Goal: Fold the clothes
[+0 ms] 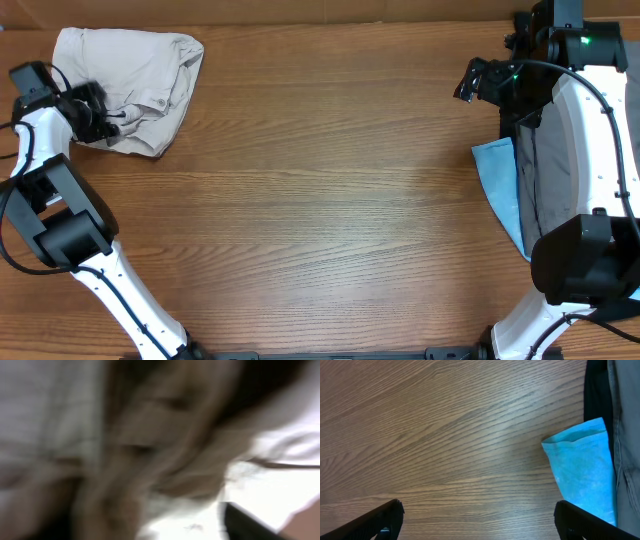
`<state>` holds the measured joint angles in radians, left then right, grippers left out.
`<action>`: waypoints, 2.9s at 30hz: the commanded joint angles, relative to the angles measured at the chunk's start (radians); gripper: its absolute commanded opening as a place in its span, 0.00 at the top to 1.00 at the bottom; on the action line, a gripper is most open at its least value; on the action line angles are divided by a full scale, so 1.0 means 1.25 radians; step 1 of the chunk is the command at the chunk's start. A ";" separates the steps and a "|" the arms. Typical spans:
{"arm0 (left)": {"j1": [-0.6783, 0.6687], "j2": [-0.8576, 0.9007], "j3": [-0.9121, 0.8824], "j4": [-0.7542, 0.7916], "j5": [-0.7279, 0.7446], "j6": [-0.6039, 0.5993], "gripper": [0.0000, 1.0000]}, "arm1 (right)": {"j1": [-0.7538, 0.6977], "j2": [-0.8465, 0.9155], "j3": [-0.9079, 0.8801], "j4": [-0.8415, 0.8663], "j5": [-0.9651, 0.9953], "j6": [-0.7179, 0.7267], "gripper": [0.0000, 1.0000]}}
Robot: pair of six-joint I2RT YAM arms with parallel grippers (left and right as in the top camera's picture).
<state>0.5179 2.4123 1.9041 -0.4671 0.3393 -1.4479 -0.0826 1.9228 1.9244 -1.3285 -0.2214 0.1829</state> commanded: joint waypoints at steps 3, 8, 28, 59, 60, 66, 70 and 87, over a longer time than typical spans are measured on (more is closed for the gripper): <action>0.018 0.035 -0.029 0.223 0.129 0.032 0.00 | 0.003 0.002 -0.001 0.002 -0.006 -0.001 0.00; 0.049 0.022 -0.029 0.627 0.440 0.042 0.00 | 0.003 0.002 -0.001 0.002 -0.006 -0.001 0.00; 0.116 0.017 -0.029 0.948 0.668 -0.173 0.00 | 0.003 0.002 -0.001 -0.001 -0.013 -0.001 0.00; -0.160 -0.349 -0.029 0.054 -0.171 1.331 0.00 | 0.003 0.002 -0.001 0.014 -0.060 -0.001 0.00; -0.170 -0.341 -0.029 0.051 -0.211 1.341 0.00 | 0.003 0.002 -0.001 0.014 -0.060 -0.001 0.00; -0.197 -0.216 -0.029 0.140 -0.325 1.387 0.00 | 0.003 0.002 -0.001 0.023 -0.060 -0.001 0.00; -0.194 -0.115 -0.029 0.177 -0.352 1.379 0.00 | 0.003 0.002 -0.001 0.023 -0.060 -0.001 0.00; -0.190 -0.050 -0.029 -0.122 -0.320 1.228 0.00 | 0.003 0.002 -0.001 0.028 -0.060 -0.001 0.00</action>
<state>0.2756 2.3287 1.8652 -0.5972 -0.1020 0.1215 -0.0826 1.9228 1.9240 -1.2968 -0.2886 0.1833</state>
